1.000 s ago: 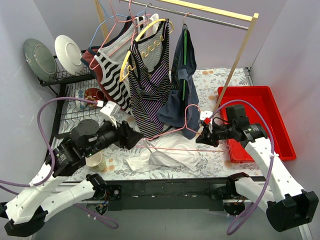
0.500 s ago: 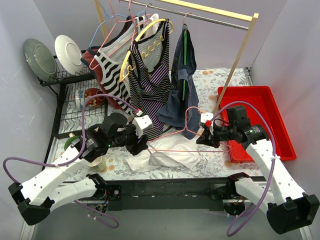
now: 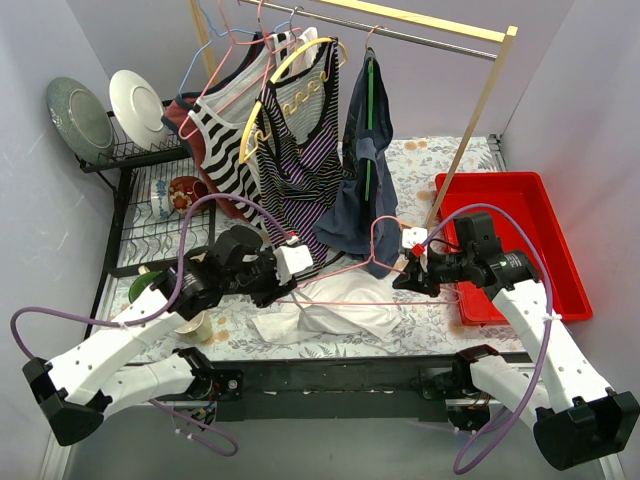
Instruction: Place the tank top on the hanger
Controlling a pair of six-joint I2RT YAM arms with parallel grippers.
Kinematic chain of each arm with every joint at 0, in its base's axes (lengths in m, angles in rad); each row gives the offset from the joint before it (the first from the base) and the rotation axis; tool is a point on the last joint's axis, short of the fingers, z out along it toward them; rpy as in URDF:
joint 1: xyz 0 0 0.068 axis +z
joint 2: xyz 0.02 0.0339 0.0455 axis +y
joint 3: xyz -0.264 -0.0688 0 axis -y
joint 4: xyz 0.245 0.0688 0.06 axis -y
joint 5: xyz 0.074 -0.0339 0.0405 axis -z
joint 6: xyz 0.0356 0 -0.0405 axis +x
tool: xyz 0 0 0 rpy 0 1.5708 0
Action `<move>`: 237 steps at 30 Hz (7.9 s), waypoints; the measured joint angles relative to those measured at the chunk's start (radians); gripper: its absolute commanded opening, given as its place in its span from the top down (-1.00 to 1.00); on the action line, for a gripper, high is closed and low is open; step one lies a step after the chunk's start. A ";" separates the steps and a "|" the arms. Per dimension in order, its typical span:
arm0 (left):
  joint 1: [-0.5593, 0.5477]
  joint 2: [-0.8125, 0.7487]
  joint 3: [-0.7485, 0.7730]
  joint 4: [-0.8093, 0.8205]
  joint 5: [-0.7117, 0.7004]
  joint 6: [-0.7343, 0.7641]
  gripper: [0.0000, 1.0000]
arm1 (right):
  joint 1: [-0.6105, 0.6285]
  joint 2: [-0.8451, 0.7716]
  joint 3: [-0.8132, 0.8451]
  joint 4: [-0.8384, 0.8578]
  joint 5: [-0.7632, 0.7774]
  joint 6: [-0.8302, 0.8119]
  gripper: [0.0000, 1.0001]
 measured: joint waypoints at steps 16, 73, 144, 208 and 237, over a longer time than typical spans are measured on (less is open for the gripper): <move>0.000 0.052 -0.008 0.138 0.140 0.007 0.19 | 0.000 -0.012 0.000 -0.013 -0.019 -0.003 0.97; -0.006 0.021 -0.075 0.341 0.345 -0.552 1.00 | 0.008 -0.036 0.082 -0.035 0.100 -0.055 -0.49; -0.005 -0.059 -0.141 0.302 0.165 -0.685 1.00 | 0.537 0.125 -0.406 0.257 0.482 -0.077 0.27; -0.005 -0.197 -0.209 0.364 0.272 -0.621 1.00 | -0.294 0.110 -0.055 0.034 0.228 -0.055 0.97; -0.005 -0.017 -0.129 0.332 0.237 -0.485 1.00 | -0.294 0.163 0.114 -0.199 0.082 -0.090 0.97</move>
